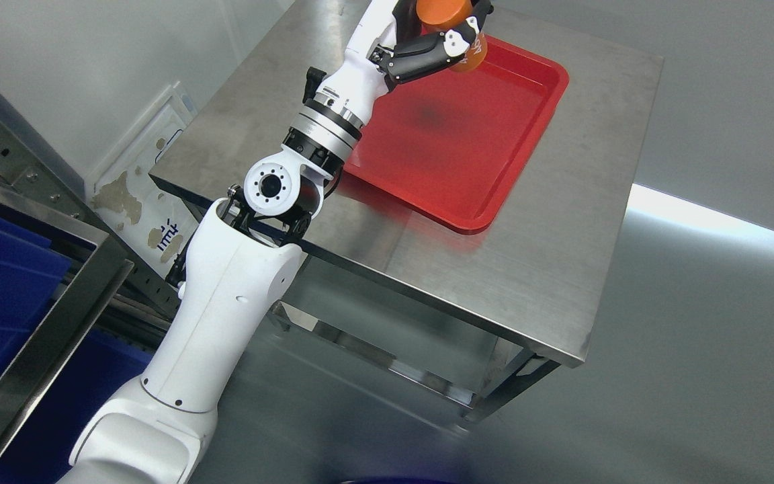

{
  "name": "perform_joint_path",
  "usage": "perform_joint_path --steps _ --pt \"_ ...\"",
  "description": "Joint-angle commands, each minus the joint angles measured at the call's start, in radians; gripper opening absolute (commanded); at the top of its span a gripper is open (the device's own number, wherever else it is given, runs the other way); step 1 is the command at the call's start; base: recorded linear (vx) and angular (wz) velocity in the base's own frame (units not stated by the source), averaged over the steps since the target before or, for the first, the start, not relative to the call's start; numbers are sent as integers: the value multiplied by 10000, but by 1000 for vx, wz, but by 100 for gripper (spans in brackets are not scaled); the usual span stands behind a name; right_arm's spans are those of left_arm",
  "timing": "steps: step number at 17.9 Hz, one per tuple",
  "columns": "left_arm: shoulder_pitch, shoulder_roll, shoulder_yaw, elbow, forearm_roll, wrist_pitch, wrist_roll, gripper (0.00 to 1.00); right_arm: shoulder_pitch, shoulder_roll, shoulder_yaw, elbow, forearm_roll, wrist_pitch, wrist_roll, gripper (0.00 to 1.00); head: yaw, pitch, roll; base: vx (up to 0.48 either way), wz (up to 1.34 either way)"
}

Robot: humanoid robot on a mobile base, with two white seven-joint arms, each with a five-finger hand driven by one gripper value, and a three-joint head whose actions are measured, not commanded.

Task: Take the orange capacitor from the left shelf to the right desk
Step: 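Lower the held capacitor into the red tray with the left hand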

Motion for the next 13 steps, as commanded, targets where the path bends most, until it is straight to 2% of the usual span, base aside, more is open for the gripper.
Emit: perform_joint_path --steps 1,10,13 --pt "278 174 -557 2111 -335 -4 -39 4 200 -175 -123 -175 30 -48 -4 100 0 0 0 64 -2" --pt "250 174 -1093 3401 -461 -341 22 6 200 -175 -123 -175 30 -48 -4 100 0 0 0 11 -1" --pt "266 174 -1201 3417 -461 -341 84 14 200 -175 -123 -175 30 -48 -4 100 0 0 0 -5 0"
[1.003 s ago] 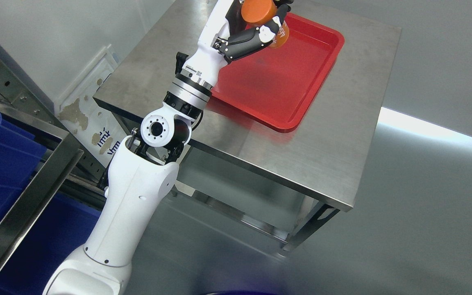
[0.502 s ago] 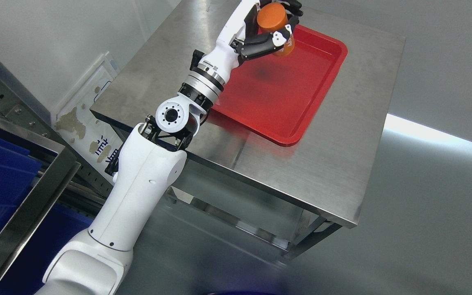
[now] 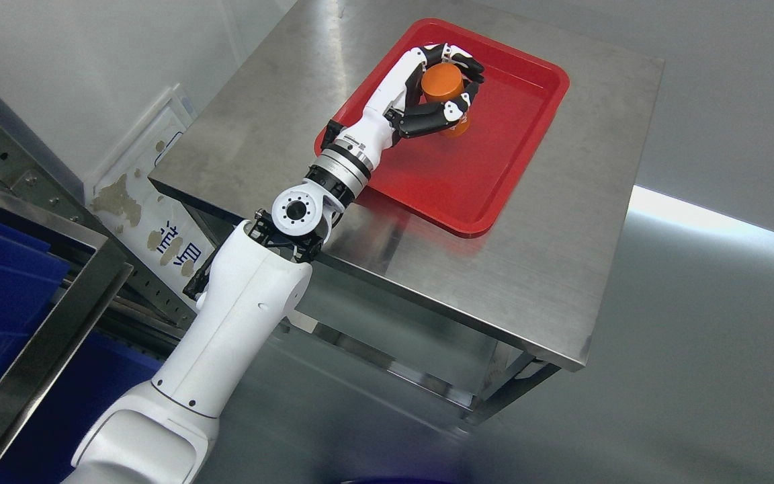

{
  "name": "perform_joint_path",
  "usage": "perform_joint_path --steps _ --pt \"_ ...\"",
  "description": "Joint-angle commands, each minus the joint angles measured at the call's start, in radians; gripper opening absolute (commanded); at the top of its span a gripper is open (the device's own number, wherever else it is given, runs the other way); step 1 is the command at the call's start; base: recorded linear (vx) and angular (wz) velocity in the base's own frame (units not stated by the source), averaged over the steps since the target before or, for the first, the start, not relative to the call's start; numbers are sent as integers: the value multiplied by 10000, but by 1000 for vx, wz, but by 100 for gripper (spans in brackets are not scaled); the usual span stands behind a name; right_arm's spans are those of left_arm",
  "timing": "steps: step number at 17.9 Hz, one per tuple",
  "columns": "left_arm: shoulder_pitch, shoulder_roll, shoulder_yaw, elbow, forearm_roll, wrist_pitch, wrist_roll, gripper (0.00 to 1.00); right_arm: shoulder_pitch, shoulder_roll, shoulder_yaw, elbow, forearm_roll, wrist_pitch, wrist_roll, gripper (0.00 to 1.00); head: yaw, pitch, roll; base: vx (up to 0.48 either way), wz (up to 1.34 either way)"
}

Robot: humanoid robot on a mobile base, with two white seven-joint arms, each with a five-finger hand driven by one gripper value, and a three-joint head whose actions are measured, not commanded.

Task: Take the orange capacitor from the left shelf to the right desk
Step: 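Lower the held capacitor into the red tray with the left hand, then open the left hand to release the capacitor upright in the tray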

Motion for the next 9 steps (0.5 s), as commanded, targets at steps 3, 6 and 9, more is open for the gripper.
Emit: perform_joint_path --steps 3,6,9 --pt "33 174 -459 1210 -45 14 59 23 199 -175 -123 -175 31 3 -4 100 0 0 0 0 0" --pt "49 174 -443 1210 -45 45 59 33 199 -175 -123 -175 31 3 -4 100 0 0 0 0 0" --pt "33 174 -412 1103 -45 91 44 45 199 -175 -123 -175 31 3 -4 100 0 0 0 0 0"
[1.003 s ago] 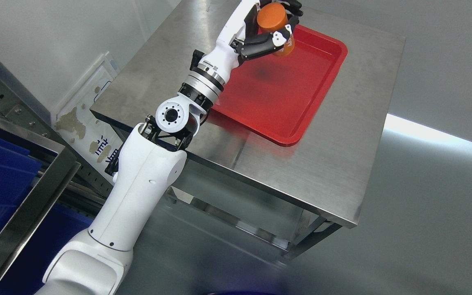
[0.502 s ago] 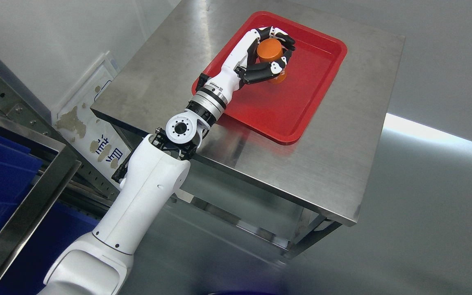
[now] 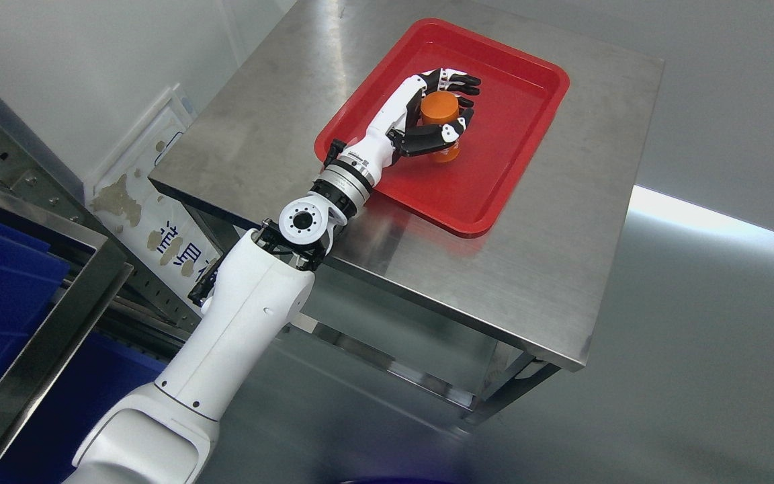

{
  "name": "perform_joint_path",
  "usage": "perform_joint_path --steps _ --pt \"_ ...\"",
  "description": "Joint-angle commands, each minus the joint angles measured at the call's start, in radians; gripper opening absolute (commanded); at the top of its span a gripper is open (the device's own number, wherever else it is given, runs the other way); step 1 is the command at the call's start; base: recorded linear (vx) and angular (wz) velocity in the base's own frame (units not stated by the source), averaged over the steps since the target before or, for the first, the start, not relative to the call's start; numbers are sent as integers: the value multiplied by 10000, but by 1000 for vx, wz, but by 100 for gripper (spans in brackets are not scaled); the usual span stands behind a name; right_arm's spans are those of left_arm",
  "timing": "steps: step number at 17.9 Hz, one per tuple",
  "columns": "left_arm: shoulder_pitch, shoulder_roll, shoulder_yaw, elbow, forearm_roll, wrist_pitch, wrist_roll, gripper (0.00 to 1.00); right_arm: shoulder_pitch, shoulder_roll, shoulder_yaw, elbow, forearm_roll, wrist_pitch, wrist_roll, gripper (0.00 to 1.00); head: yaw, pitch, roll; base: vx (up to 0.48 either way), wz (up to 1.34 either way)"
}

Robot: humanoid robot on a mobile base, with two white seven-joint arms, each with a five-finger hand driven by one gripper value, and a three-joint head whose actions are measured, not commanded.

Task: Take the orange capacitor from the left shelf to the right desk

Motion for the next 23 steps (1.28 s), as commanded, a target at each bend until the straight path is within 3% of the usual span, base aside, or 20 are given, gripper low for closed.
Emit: perform_joint_path --steps 1,4,7,16,19,23 --pt "-14 174 -114 307 -8 137 -55 53 199 -175 -123 -175 31 -10 -4 100 0 0 0 0 0" --pt "-289 174 130 -14 -8 427 -116 82 199 -175 -123 -175 31 -10 -4 100 0 0 0 0 0" --pt "-871 174 866 -567 -8 628 -132 100 199 -175 -123 -175 31 -10 -4 100 0 0 0 0 0" --pt "-1457 174 4544 -1043 -8 598 -482 100 199 -175 -123 -175 31 6 -4 100 0 0 0 0 0" --pt "-510 174 5972 -1486 -8 521 -2489 100 199 -175 -123 -175 31 -10 -4 100 0 0 0 0 0" --pt "1270 174 6299 -2407 7 475 -2449 100 199 -175 -123 -175 31 6 -4 100 0 0 0 0 0"
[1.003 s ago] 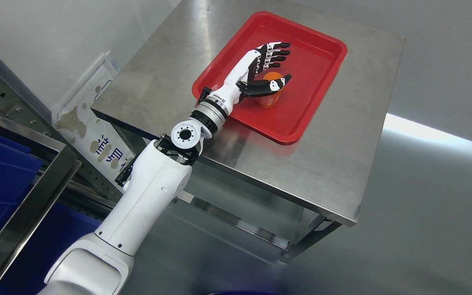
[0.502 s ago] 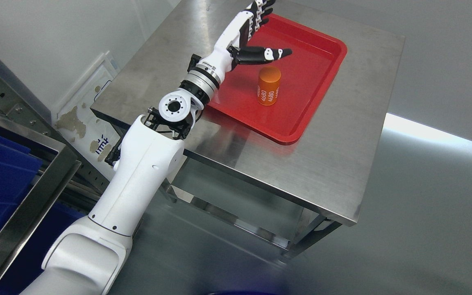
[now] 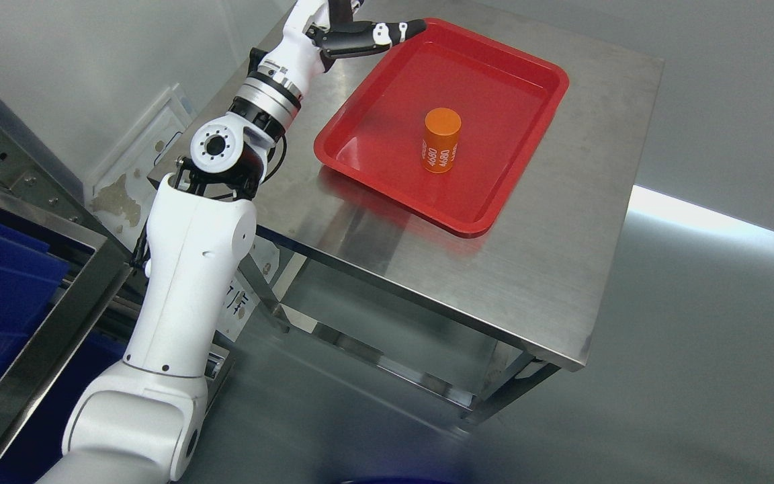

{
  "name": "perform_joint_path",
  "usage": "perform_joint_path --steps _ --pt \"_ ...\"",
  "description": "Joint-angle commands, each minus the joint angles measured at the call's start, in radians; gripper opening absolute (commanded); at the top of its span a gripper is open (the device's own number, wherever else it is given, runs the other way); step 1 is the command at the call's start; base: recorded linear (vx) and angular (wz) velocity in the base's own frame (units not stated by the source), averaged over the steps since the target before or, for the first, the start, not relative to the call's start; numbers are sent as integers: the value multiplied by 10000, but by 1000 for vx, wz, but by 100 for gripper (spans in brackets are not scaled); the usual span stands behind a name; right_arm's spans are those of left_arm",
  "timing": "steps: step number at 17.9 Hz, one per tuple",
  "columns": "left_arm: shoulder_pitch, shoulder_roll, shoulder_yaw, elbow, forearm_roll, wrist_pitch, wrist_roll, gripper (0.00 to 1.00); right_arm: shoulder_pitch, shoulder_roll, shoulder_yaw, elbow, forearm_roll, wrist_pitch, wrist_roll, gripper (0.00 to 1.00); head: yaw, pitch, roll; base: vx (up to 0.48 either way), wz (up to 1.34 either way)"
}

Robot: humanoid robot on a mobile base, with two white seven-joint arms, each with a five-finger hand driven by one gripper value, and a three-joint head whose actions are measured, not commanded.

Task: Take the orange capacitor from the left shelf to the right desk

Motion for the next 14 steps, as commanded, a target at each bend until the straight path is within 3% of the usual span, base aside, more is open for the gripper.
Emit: perform_joint_path --steps 1,5,8,14 --pt "1912 175 2491 -1320 15 -138 119 100 199 -175 -123 -175 31 4 -4 100 0 0 0 0 0" --pt "2695 175 1695 -1793 15 -169 2342 100 199 -175 -123 -175 31 20 -4 100 0 1 0 0 0" --pt "3569 175 1202 -3005 15 -184 2607 100 199 -175 -123 -175 31 20 -4 100 0 1 0 0 0" --pt "4629 175 880 -3391 15 -782 2836 100 199 -175 -123 -175 31 20 -4 100 0 1 0 0 0"
